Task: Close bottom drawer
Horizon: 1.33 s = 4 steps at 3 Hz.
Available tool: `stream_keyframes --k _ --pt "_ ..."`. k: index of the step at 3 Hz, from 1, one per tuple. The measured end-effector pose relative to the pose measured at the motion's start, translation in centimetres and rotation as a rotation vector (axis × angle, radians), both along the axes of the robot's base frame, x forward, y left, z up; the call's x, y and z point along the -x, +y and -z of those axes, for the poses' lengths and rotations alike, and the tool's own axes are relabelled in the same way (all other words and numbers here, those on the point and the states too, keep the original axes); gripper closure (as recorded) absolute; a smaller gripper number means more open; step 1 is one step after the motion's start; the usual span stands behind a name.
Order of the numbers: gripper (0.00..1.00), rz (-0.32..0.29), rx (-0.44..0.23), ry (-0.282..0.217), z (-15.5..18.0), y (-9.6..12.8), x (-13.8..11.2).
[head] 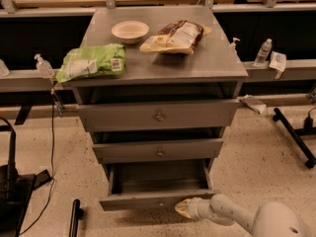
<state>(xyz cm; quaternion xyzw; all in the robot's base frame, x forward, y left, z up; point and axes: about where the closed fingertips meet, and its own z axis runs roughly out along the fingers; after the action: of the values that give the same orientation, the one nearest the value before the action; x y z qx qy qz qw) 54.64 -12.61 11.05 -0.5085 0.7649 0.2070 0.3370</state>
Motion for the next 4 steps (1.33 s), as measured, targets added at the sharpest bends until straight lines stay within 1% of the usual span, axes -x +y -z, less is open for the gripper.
stream_keyframes --k 1,2,3,4 --pt "1.00 -0.027 0.010 0.004 0.4 0.5 -0.4" --pt "1.00 -0.052 -0.019 -0.017 1.1 1.5 -1.6" --pt "1.00 -0.052 -0.021 -0.022 1.1 1.4 -1.9" --pt "1.00 -0.051 -0.037 -0.049 1.0 1.1 -3.5"
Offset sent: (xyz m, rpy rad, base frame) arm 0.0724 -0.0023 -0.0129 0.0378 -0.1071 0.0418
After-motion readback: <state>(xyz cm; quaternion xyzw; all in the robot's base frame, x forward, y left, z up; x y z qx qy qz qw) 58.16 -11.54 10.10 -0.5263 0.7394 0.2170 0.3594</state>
